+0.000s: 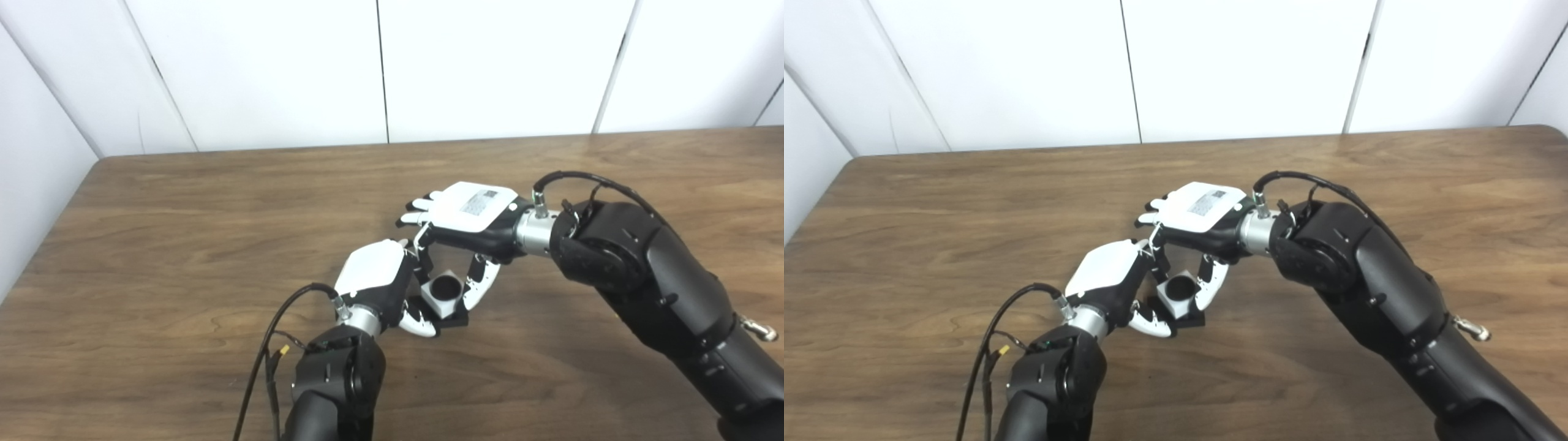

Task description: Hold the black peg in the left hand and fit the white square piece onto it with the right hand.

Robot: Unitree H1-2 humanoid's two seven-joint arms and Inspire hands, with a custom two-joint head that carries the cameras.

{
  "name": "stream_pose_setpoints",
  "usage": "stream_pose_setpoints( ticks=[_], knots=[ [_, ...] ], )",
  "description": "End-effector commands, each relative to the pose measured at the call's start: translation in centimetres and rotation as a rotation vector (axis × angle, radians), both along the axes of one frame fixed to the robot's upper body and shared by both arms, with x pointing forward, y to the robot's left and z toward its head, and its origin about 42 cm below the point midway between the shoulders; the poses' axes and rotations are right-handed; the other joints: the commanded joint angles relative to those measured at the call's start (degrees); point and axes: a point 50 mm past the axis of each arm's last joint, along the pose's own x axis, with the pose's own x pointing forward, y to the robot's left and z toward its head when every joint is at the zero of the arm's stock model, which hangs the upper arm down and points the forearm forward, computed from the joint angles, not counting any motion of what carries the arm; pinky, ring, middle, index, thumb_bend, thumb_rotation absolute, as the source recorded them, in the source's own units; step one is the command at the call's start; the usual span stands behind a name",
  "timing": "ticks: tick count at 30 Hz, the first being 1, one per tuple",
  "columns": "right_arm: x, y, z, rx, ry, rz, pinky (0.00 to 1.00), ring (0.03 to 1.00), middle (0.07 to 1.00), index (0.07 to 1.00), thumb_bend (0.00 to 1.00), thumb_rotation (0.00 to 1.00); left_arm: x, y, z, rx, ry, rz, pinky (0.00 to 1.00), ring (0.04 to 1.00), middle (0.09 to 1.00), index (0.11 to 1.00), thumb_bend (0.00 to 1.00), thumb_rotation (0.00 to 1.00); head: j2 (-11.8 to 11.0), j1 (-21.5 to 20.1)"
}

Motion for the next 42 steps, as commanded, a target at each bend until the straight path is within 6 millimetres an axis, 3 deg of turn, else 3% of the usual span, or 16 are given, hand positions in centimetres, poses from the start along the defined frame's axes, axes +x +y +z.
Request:
stream_pose_setpoints(
  ticks=[1,16,31,32,33,34,42],
  knots=[
    [0.2,0.2,1.7,0.016,-0.057,0.014,1.0,1.0,0.957,0.654,0.87,0.33,0.4,-0.8,0.5,-0.019,-0.01,-0.008,1.0,1.0,0.963,0.48,0.53,0.06,0.07,0.05],
    [0.4,-0.1,1.7,0.007,-0.044,-0.001,1.0,1.0,0.962,0.651,0.87,0.37,0.3,-0.9,0.8,-0.008,-0.019,0.004,1.0,1.0,0.954,0.481,0.53,0.06,-0.21,0.37],
    [0.8,-0.5,2.0,0.044,-0.036,-0.02,1.0,1.0,0.968,0.652,0.86,0.35,-0.7,0.1,3.0,-0.013,-0.044,0.014,1.0,1.0,0.972,0.491,0.52,0.07,-0.75,1.17],
    [0.8,-0.5,2.1,0.046,-0.038,-0.02,1.0,1.0,0.967,0.65,0.86,0.34,-0.8,0.2,3.2,-0.016,-0.049,0.015,1.0,1.0,0.968,0.544,0.69,0.13,-0.75,1.26],
    [0.9,-0.5,2.2,0.048,-0.04,-0.022,1.0,1.0,0.967,0.649,0.86,0.35,-0.8,0.3,3.3,-0.021,-0.054,0.016,1.0,1.0,0.965,0.565,0.79,0.16,-0.74,1.2],
    [0.9,-0.6,2.3,0.051,-0.042,-0.024,1.0,1.0,0.967,0.647,0.86,0.35,-0.9,0.4,3.4,-0.024,-0.059,0.016,1.0,1.0,0.965,0.568,0.82,0.16,-0.74,1.2],
    [0.9,-1.1,2.8,0.071,-0.041,-0.037,1.0,1.0,0.974,0.644,0.87,0.38,-1.0,0.7,4.1,-0.031,-0.083,0.024,1.0,1.0,0.967,0.658,0.87,0.17,-0.8,1.15]
  ],
)
